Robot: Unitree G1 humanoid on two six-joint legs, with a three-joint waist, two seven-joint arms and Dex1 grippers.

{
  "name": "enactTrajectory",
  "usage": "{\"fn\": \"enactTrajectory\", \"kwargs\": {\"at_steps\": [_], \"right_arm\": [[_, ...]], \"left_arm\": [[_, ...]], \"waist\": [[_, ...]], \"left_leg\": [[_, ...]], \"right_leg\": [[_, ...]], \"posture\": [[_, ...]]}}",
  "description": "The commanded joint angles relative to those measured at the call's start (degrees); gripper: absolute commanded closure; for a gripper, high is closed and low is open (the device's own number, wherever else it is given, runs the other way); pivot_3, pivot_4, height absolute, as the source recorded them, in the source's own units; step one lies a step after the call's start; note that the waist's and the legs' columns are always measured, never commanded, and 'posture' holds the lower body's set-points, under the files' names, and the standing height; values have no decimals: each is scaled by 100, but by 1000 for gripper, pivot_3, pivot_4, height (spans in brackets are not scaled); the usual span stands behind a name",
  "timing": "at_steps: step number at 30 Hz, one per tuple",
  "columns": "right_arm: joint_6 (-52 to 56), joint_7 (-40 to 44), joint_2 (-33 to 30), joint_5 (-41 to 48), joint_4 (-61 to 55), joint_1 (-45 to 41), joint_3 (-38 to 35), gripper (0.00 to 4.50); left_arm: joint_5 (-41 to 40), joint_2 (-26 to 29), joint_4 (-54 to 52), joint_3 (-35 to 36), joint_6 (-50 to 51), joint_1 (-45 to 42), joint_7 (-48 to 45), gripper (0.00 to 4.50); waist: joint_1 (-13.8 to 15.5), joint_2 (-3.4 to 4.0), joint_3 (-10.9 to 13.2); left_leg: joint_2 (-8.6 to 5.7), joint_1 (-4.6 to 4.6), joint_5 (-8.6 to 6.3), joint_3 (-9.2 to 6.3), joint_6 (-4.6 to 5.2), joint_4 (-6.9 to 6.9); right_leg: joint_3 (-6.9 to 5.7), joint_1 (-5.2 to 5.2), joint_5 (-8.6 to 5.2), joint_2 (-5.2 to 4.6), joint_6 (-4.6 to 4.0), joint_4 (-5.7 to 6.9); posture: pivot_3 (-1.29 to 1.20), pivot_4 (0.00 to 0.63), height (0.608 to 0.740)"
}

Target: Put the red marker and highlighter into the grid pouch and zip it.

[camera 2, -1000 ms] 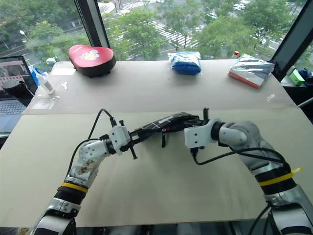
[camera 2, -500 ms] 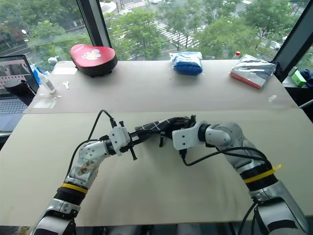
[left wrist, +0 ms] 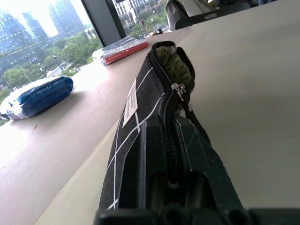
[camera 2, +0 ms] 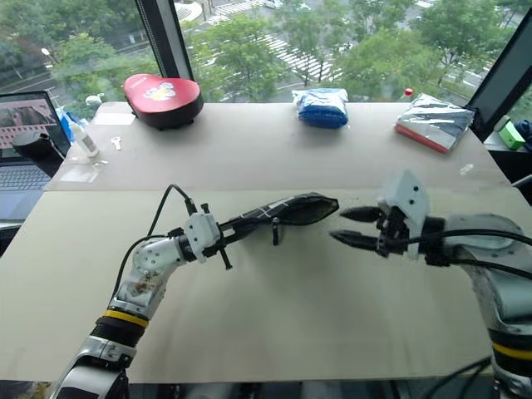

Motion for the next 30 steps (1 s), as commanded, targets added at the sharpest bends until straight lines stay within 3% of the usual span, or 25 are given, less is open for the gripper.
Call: {"fn": "enactTrajectory", "kwargs": {"at_steps": [1,5,9,15,27,28,30], "right_arm": [[293,-743,323,-174,-326,174,608,2137],[542,-1995,1289,-807,252,-497,1484,2137],[474,-2376,1780,-1166,703,-1018,1960,2137],[270,-2521,2242,-1495,1251,-1589,2429,2137],[88,-2394,2648,-1726,1881,-2285,2647,2137],[61,-2340,2633,-1723,1858,-2279,2636,2639],[22,-2256,2587,-1727,1820,-2241,2603,3135]], "left_arm": [[-35,-15,-99,44,-52,-81,14,4500],[-36,-25,-115,23,-30,-85,-4,4500],[-39,-7,-126,35,-11,-101,-9,4500],[-33,6,-250,27,52,-56,31,4500],[-54,46,-294,69,134,-77,33,4500],[-52,46,-293,70,134,-78,35,4500],[-45,45,-279,70,131,-88,39,4500]], "waist": [[-26,0,0],[-65,-3,1],[-51,-5,2],[-70,-5,2],[-85,-4,2],[-85,-4,2],[-84,-4,2]], "left_leg": [[0,2,1,3,-1,0],[0,10,8,5,-13,2],[-7,5,18,2,-27,4],[-9,1,34,0,-55,4],[-9,2,34,0,-55,4],[-8,2,34,0,-55,4],[-9,1,34,0,-55,4]], "right_leg": [[2,-1,0,-1,0,5],[3,4,1,2,-2,8],[3,-5,2,1,-3,14],[-4,-7,3,4,-3,10],[-5,-10,3,6,-3,12],[-5,-10,3,6,-3,12],[-5,-11,3,6,-3,13]], "posture": [[0,150,740],[0,150,740],[0,150,740],[0,150,740],[0,150,740],[0,150,740],[0,150,740]]}}
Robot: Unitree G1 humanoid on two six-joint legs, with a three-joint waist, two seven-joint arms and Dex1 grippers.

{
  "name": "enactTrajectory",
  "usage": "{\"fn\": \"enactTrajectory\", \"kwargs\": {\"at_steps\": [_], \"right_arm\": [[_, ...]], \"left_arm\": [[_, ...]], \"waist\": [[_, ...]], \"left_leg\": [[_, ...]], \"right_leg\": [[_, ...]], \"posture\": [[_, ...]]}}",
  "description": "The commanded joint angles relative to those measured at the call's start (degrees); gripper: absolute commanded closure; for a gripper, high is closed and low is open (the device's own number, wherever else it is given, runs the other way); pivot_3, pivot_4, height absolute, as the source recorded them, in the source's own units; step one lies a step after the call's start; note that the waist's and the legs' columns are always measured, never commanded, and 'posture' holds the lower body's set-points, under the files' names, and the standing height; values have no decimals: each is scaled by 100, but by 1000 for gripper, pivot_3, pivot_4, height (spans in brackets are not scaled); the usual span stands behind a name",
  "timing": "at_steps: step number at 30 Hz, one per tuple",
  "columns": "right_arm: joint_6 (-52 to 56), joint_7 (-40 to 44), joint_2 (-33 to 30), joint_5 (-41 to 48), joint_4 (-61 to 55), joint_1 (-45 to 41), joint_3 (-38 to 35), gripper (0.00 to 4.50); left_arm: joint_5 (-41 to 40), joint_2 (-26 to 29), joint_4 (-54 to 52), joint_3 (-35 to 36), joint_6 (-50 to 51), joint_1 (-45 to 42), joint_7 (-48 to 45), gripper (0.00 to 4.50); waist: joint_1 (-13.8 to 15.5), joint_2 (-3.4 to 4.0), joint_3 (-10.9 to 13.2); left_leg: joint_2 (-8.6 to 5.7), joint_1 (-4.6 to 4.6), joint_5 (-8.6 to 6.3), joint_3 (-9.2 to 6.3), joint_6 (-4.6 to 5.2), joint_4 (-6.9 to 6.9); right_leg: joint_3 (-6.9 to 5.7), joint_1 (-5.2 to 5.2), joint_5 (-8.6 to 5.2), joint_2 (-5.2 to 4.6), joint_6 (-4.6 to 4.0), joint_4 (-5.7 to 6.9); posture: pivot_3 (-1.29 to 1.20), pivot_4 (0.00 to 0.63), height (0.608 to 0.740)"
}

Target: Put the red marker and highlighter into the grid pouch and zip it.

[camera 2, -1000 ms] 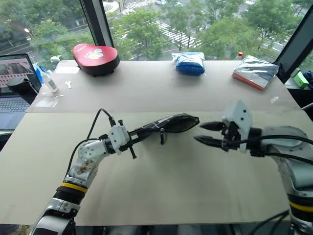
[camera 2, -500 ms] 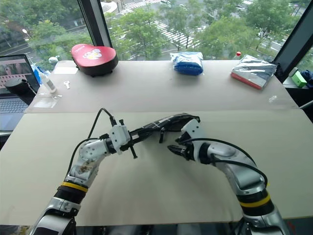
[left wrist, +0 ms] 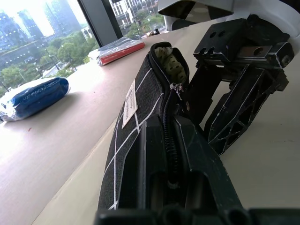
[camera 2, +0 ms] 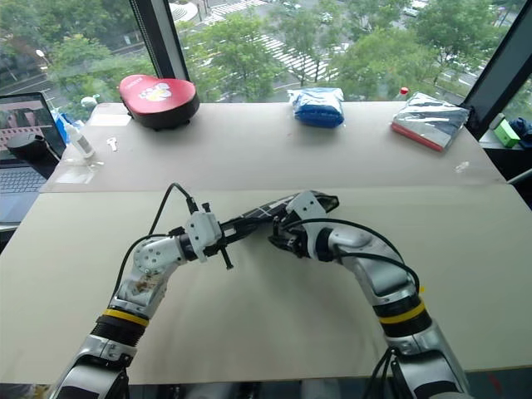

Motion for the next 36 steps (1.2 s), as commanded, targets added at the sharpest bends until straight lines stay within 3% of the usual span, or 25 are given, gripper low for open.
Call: {"fn": "enactTrajectory", "kwargs": {"at_steps": [1,4,14,25,31,34,36], "right_arm": [[-238,170,-72,16,-186,-49,-87,3488],[-253,267,-168,46,-251,13,-204,4481],[-160,624,-825,126,-825,541,-528,4481],[-857,687,-2609,-462,175,929,-1694,4481],[-773,594,-2510,-306,245,902,-1735,4481],[-591,651,-2255,-23,110,864,-1728,3457],[-481,648,-2179,26,36,903,-1694,3122]], "left_arm": [[-38,13,-203,78,-7,-77,45,4500],[-28,12,-197,75,-12,-74,53,4500],[-3,-10,-198,59,-24,-111,62,4500],[-15,33,-185,106,-48,-86,49,4500],[-175,-85,-189,145,33,-96,38,4500],[-173,-94,-191,126,19,-117,23,4500],[-170,-92,-177,125,10,-132,8,4500]], "waist": [[-1,0,0],[0,0,0],[18,0,0],[17,-1,0],[6,-1,1],[9,-1,1],[8,-1,1]], "left_leg": [[0,0,0,0,0,0],[0,0,0,0,0,0],[-1,-2,-1,0,1,0],[0,-2,-4,2,6,-1],[3,-1,-20,5,34,-1],[2,-2,-18,4,31,0],[2,-2,-18,4,31,0]], "right_leg": [[0,1,0,0,0,0],[0,0,0,0,0,0],[-2,2,0,-1,0,-2],[0,4,0,-2,0,-4],[6,6,0,-2,0,-5],[5,5,0,-3,0,-5],[6,5,0,-3,0,-6]], "posture": [[0,150,740],[0,150,740],[0,150,740],[0,150,740],[0,150,740],[0,150,740],[0,150,740]]}}
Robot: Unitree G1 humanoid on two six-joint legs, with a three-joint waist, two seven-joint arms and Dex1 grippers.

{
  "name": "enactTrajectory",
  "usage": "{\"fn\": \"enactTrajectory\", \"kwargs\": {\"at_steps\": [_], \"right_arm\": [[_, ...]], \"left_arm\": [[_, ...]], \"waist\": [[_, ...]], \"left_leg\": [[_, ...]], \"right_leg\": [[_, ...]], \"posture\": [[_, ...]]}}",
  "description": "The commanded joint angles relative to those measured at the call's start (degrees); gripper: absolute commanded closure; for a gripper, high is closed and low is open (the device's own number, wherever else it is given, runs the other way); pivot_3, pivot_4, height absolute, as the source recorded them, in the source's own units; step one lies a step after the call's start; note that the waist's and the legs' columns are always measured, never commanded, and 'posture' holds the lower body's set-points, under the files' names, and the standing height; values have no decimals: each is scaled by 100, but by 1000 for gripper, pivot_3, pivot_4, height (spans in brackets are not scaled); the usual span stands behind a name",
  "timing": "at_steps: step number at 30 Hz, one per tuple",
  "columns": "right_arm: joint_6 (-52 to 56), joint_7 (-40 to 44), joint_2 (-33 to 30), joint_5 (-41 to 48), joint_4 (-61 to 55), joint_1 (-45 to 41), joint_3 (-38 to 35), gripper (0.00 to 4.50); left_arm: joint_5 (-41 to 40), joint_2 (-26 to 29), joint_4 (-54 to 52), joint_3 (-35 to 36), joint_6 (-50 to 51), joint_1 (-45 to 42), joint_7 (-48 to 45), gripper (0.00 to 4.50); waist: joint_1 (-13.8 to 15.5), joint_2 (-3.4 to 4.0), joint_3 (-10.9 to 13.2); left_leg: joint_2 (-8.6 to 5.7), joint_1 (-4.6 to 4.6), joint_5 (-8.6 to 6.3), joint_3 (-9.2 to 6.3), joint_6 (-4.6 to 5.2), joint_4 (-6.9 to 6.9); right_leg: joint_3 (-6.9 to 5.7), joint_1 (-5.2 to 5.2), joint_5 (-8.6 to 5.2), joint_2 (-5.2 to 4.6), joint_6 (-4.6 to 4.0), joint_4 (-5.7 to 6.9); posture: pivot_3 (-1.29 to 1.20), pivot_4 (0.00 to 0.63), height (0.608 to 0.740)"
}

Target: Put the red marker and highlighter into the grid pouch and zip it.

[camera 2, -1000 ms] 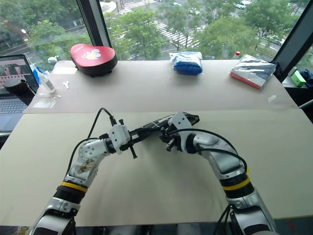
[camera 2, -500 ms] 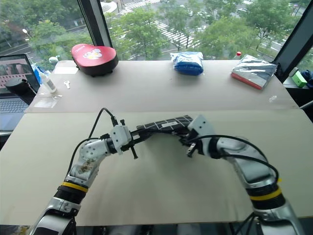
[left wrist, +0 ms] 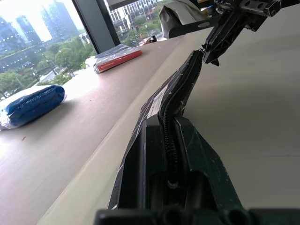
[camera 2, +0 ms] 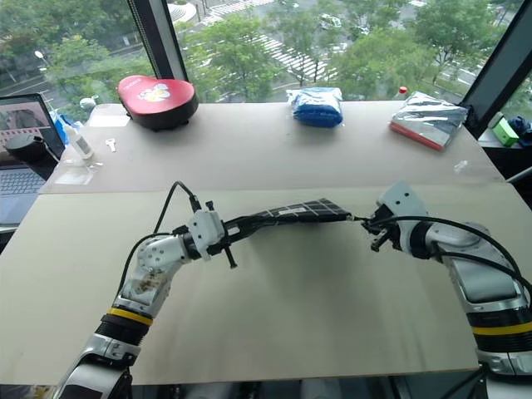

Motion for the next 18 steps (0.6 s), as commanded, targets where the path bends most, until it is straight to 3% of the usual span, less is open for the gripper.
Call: {"fn": "enactTrajectory", "kwargs": {"at_steps": [1,3,4,7,11,14,18], "right_arm": [[288,134,109,343,-289,37,-194,2773],[527,366,9,564,-438,215,-265,2238],[728,490,-85,699,-469,310,-341,1756],[575,877,-444,871,-481,673,-735,1756],[478,1480,-837,1418,-795,1194,-1808,1756],[427,1811,-883,1721,-1258,1716,-2409,1756],[397,1638,-578,1931,-1648,2162,-2883,1756]], "left_arm": [[-88,4,-129,98,-69,-81,6,4500],[-90,12,-125,95,-83,-77,-5,4500],[-92,20,-118,92,-101,-73,-22,4500],[-167,45,-19,77,-187,-114,-189,4500],[-329,61,391,38,-455,-315,-707,4500],[-336,77,711,14,-691,-468,-1003,4500],[-366,-26,1120,-61,-1011,-602,-1363,4500]], "waist": [[0,0,0],[10,0,0],[17,0,0],[69,0,0],[86,1,0],[107,1,0],[131,1,0]], "left_leg": [[0,0,0,0,0,0],[0,-1,0,0,0,0],[0,-1,-1,-2,1,0],[-4,-2,-1,-3,2,1],[-4,-2,-5,1,9,3],[4,-1,-8,-2,13,2],[7,0,-10,-1,16,2]], "right_leg": [[1,0,0,0,0,1],[0,-1,0,0,0,0],[-2,0,0,0,0,0],[-3,2,0,-4,0,-2],[-3,2,0,-6,0,-4],[-8,3,0,3,0,-2],[-6,7,0,4,0,-3]], "posture": [[0,150,740],[0,150,740],[0,150,740],[0,150,740],[0,150,740],[0,150,740],[0,150,740]]}}
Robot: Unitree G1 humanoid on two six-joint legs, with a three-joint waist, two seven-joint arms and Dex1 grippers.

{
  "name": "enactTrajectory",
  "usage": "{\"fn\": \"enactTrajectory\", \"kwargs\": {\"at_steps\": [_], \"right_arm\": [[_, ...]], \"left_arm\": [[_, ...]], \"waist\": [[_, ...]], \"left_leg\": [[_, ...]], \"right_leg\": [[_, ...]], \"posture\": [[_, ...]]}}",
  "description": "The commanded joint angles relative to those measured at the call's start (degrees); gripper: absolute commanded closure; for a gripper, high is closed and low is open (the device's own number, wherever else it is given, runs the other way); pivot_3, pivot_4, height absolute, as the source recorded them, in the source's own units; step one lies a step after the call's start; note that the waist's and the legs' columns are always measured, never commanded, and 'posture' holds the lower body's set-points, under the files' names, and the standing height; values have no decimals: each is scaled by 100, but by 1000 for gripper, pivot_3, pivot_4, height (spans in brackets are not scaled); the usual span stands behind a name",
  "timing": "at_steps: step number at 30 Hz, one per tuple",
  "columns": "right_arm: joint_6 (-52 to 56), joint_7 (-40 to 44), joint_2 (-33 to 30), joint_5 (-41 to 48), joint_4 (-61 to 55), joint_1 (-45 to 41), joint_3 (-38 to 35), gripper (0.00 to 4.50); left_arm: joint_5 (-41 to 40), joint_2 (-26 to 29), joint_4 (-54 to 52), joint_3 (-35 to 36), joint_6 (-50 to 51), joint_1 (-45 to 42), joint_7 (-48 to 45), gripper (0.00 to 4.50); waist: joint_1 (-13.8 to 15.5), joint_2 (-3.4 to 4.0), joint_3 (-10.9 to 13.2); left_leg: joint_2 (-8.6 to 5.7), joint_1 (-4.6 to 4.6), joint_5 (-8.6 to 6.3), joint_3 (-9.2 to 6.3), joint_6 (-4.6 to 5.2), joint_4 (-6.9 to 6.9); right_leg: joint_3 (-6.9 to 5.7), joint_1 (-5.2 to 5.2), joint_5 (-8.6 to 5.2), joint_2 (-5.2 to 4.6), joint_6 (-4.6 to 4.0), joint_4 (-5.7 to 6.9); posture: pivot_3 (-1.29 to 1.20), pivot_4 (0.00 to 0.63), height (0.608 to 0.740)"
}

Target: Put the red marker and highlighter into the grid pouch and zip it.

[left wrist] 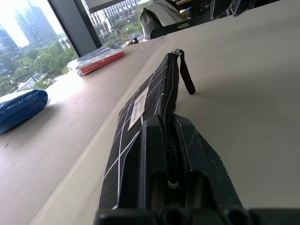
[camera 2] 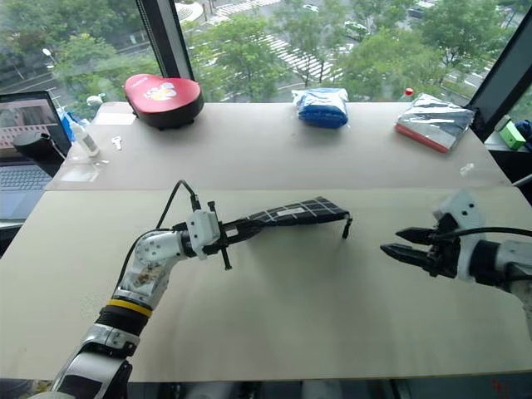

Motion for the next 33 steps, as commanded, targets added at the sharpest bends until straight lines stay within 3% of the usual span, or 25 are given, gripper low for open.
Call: {"fn": "enactTrajectory", "kwargs": {"at_steps": [1,6,8,10,11,14,18,19,22,26,33], "right_arm": [[18,-121,247,452,-388,116,-542,1756],[208,-251,489,1059,-659,194,-895,1756],[238,-347,510,1147,-622,199,-1000,1711],[217,-414,487,1161,-585,208,-1000,1711],[188,-452,465,1137,-561,197,-951,1711],[147,-546,421,1086,-494,106,-778,1711],[74,-631,366,988,-327,3,-640,1711],[60,-645,347,971,-285,-17,-631,1711],[30,-674,315,945,-88,-124,-641,1711],[-114,-638,262,827,303,-220,-629,1711],[-307,-584,223,641,851,-343,-557,1711]], "left_arm": [[-185,-110,160,-32,-372,-118,-352,4500],[-359,-218,288,-22,-668,-92,-782,4500],[-381,-229,361,-4,-797,-113,-903,3639],[-343,-204,475,-15,-931,-130,-1001,3296],[-276,-159,567,-47,-1004,-131,-1070,2697],[-221,-84,677,-62,-1115,-96,-1170,1768],[-632,65,-112,101,37,180,-891,249],[-897,164,-493,146,548,320,-890,47],[-1614,631,-1648,369,2224,792,-635,47],[-2317,1179,-2609,1154,4469,1404,716,47],[-3062,1601,-2827,2477,5673,1786,1439,47]], "waist": [[10,-1,0],[26,-2,1],[26,-2,1],[27,-3,1],[27,-2,1],[25,-2,1],[23,-3,2],[17,-3,2],[-25,-2,1],[-78,-1,1],[-79,-1,2]], "left_leg": [[-1,1,-1,1,2,3],[-3,0,-5,1,8,12],[-3,-1,-5,1,9,12],[-3,0,-5,1,9,12],[-3,0,-5,1,9,12],[-2,1,-5,1,10,12],[-2,0,-5,2,10,12],[-2,-1,-6,2,10,13],[0,-1,-8,1,13,12],[2,4,-8,0,13,12],[0,9,-6,-1,9,12]], "right_leg": [[2,3,0,-1,0,-1],[1,6,0,-6,1,-1],[0,5,0,-6,1,-1],[1,6,0,-6,1,-2],[1,7,0,-7,1,-1],[0,6,0,-5,1,0],[1,6,0,-6,1,-1],[2,5,0,-5,1,0],[5,1,-1,-3,2,4],[6,2,-2,0,3,6],[4,4,-3,0,5,7]], "posture": [[0,150,740],[0,150,740],[0,150,740],[0,150,740],[0,150,740],[0,150,740],[0,150,740],[0,150,740],[0,150,740],[0,150,740],[0,150,740]]}}
